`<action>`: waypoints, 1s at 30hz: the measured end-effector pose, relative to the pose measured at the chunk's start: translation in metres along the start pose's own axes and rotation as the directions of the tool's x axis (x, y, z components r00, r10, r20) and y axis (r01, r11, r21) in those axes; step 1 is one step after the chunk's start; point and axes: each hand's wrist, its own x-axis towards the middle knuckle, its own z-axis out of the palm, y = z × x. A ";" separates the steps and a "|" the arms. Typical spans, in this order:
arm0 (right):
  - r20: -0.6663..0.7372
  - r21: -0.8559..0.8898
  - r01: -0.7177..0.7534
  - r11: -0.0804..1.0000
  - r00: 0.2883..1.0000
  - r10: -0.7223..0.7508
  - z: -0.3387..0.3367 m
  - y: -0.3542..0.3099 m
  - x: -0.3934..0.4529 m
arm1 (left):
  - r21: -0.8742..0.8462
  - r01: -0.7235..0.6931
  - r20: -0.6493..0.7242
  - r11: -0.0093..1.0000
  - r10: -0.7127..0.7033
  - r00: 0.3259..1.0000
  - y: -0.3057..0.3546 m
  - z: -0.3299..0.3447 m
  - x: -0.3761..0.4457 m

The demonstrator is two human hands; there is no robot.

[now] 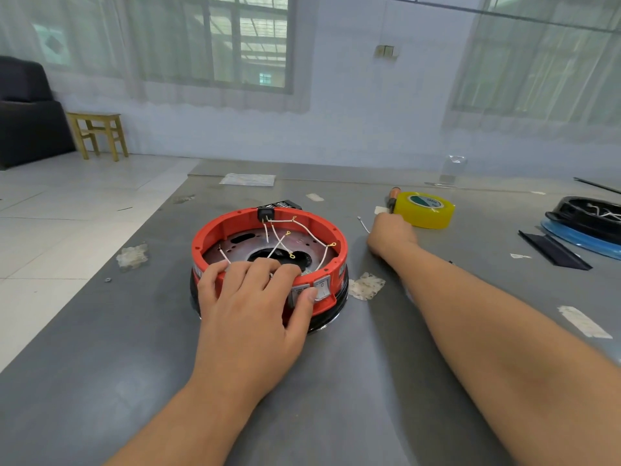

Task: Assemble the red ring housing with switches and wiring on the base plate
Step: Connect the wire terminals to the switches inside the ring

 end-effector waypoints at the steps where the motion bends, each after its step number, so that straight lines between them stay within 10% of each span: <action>1: 0.033 0.018 -0.012 1.000 0.999 0.012 -0.003 -0.002 -0.005 | 0.001 0.000 0.000 1.000 0.000 1.000 0.000 0.000 0.000; 13: 0.217 0.117 0.101 0.988 0.968 -0.124 -0.035 -0.013 -0.098 | 0.033 0.032 -0.016 0.999 -0.031 0.999 0.001 -0.025 -0.019; 18: 0.106 0.779 -0.005 0.627 0.987 -0.124 -0.067 -0.012 -0.134 | 0.011 0.025 -0.064 1.000 -0.024 0.998 0.001 -0.036 -0.035; 23: 0.117 0.921 0.041 0.388 0.920 -0.374 -0.092 -0.029 -0.185 | -0.035 0.006 -0.081 0.999 -0.009 0.997 -0.001 -0.042 -0.047; 30: -0.003 0.768 0.360 0.529 0.829 -0.560 -0.093 -0.057 -0.221 | -0.272 0.157 -0.077 0.949 -0.184 0.980 0.010 -0.047 -0.034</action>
